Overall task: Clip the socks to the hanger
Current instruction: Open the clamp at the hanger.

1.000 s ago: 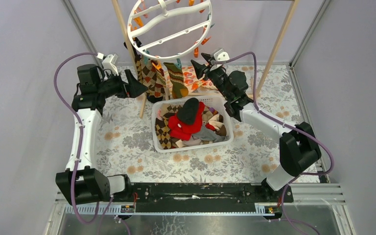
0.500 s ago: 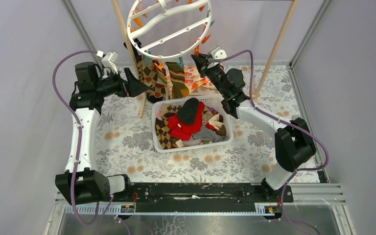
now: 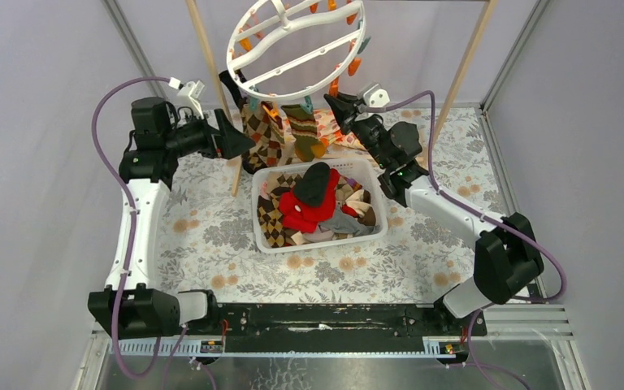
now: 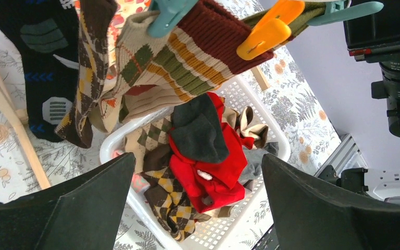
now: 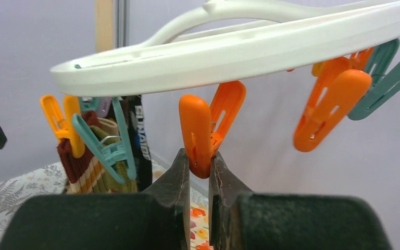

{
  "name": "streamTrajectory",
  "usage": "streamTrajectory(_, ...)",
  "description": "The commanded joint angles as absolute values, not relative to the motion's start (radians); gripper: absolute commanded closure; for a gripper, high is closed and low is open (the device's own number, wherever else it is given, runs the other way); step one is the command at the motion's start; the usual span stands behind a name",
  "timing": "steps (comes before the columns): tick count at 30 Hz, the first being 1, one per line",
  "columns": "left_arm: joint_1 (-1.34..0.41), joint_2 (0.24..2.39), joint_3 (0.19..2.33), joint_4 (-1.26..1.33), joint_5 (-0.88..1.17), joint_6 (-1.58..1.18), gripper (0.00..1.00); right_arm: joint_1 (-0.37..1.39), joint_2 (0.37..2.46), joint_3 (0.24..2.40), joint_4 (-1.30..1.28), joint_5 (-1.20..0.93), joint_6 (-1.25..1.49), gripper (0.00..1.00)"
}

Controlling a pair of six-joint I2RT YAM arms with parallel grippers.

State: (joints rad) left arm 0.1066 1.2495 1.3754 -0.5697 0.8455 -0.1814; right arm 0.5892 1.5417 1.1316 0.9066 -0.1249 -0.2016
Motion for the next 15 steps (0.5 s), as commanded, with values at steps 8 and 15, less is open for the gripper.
streamTrajectory(8,-0.076,1.255,1.475,-0.636,0.741,-0.138,0.02,0.598,1.406,1.158,0.68,-0.245,-0.047,1.0)
streamTrajectory(15,-0.161,1.284,1.553,-0.693,0.7,-0.103,0.02,0.609,1.328,1.175,0.419,-0.304,0.022,1.0)
